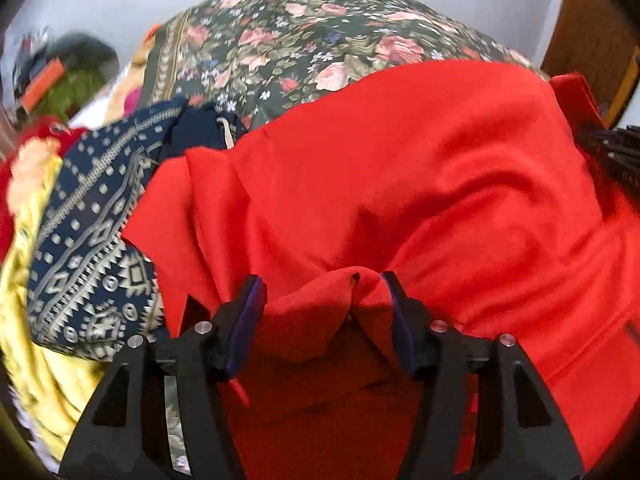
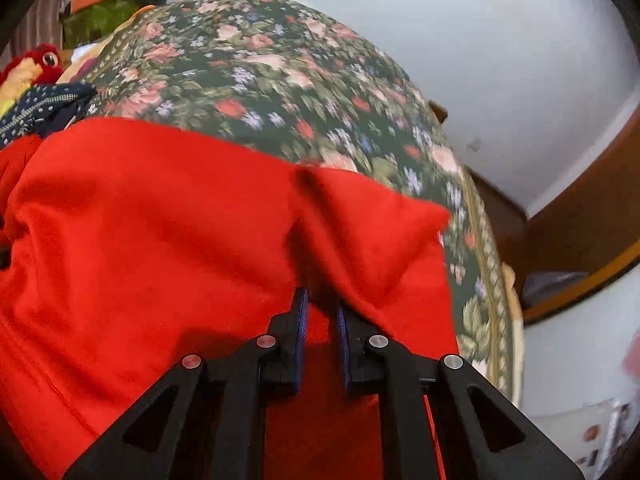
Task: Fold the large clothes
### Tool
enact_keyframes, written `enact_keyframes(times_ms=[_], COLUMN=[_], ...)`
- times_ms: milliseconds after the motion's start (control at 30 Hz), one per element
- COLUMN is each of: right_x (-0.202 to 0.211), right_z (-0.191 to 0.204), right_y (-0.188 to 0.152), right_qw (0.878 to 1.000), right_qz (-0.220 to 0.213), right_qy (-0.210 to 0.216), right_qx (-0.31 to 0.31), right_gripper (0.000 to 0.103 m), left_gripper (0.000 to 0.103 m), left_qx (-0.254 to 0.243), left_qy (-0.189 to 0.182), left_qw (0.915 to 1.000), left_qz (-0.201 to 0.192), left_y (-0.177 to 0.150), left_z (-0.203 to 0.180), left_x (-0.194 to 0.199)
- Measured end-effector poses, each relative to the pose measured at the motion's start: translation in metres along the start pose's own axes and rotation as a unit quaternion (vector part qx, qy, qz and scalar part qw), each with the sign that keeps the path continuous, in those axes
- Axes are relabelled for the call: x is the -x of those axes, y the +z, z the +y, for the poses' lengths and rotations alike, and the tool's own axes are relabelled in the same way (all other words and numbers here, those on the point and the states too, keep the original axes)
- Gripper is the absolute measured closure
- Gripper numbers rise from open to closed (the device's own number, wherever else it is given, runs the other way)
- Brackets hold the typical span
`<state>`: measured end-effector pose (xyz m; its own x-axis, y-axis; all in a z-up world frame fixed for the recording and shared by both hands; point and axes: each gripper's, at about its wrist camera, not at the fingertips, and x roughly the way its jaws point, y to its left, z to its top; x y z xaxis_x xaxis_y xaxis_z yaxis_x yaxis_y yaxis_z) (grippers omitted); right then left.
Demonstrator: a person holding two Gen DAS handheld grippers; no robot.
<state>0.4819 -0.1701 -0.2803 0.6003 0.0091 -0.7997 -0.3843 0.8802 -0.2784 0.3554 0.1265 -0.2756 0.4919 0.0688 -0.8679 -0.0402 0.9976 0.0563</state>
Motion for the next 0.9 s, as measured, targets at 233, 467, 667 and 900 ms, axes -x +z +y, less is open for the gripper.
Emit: enact_keyframes(times_ms=[233, 467, 667, 900], right_x=[0.000, 0.000, 0.041, 0.053], right_z=[-0.042, -0.117, -0.153, -0.122], right_y=[-0.026, -0.052, -0.065, -0.011], right_qw=[0.999, 0.992, 0.981, 0.974], right_qz=[0.015, 0.036, -0.006, -0.055], right_qy=[-0.026, -0.045, 0.065, 0.143], right_qx=[-0.030, -0.115, -0.185, -0.166], right_gripper=[0.094, 0.005, 0.009, 0.009], left_gripper=[0.043, 0.042, 0.043, 0.033], left_qx=[-0.001, 0.013, 0.029, 0.073], left_qy=[0.022, 0.027, -0.007, -0.011], left_qw=[0.9998, 0.9996, 0.9996, 0.9959], left_qz=[0.000, -0.001, 0.000, -0.052], left_y=[-0.010, -0.012, -0.010, 0.015], left_z=[0.000, 0.001, 0.012, 0.051], left_x=[0.001, 0.000, 0.005, 0.049])
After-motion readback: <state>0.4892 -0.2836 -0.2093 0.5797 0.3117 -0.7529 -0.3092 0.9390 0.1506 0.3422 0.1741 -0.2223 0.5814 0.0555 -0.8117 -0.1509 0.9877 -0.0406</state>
